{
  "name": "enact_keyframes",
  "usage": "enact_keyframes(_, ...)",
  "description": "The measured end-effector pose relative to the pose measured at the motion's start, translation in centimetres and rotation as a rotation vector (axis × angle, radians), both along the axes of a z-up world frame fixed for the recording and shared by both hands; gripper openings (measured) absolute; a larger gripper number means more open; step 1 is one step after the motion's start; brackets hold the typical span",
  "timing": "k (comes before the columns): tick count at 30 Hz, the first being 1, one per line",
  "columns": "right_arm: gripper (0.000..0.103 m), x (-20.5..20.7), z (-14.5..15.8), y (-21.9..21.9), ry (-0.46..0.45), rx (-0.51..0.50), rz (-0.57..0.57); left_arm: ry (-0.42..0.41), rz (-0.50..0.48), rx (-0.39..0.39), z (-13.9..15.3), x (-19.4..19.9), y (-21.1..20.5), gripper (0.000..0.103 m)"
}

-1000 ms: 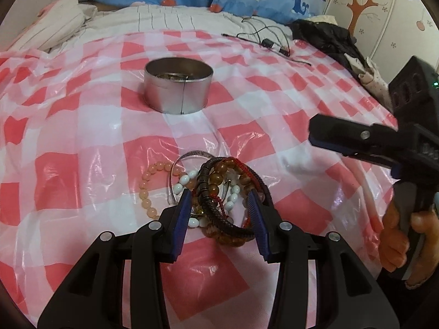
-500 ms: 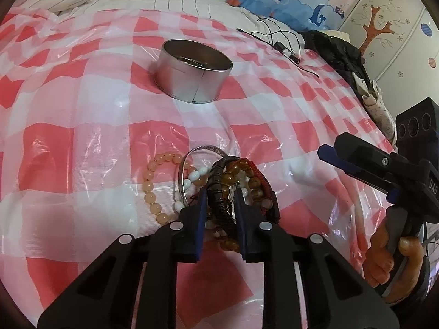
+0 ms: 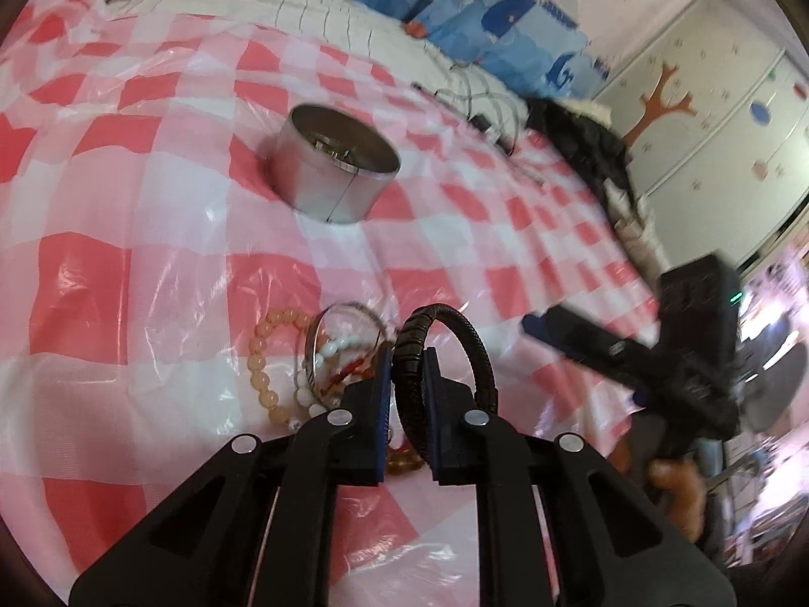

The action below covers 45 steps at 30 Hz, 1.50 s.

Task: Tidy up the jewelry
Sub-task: 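Grasp the black cord bracelet with the left tool and lift it, then close the right tool on the red cord bracelet while the left tool holds the black cord bracelet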

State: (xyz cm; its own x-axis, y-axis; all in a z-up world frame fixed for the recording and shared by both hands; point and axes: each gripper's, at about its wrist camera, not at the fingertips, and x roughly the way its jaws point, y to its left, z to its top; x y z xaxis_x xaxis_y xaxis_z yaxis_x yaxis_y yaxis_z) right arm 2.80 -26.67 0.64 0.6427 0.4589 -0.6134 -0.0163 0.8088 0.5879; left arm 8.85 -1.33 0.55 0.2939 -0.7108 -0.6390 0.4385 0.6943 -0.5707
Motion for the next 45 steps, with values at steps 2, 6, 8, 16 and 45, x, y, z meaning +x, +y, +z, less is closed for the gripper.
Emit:
enact_keyframes(2, 0.072, 0.0, -0.3, 0.0, 0.015, -0.007, -0.001, -0.011, 0.026, -0.019, 0.6, 0.2, 1.0, 0.011)
enact_keyframes(6, 0.072, 0.1, -0.3, 1.3, 0.015, -0.062, 0.051, -0.019, 0.108, -0.028, 1.1, 0.9, 3.3, 0.011)
enact_keyframes(8, 0.072, 0.1, 0.0, 2.6, -0.002, -0.127, 0.09, -0.02, 0.142, -0.031, 1.3, 1.2, 4.5, 0.011)
enact_keyframes(16, 0.072, 1.8, -0.9, 9.2, -0.038, -0.371, 0.26, -0.022, 0.221, -0.039, 1.6, 1.5, 8.3, 0.011)
enact_keyframes(45, 0.075, 2.8, -0.4, 10.7, -0.097, -0.361, 0.286, -0.023, 0.225, -0.013, 1.2, 1.5, 9.1, 0.011)
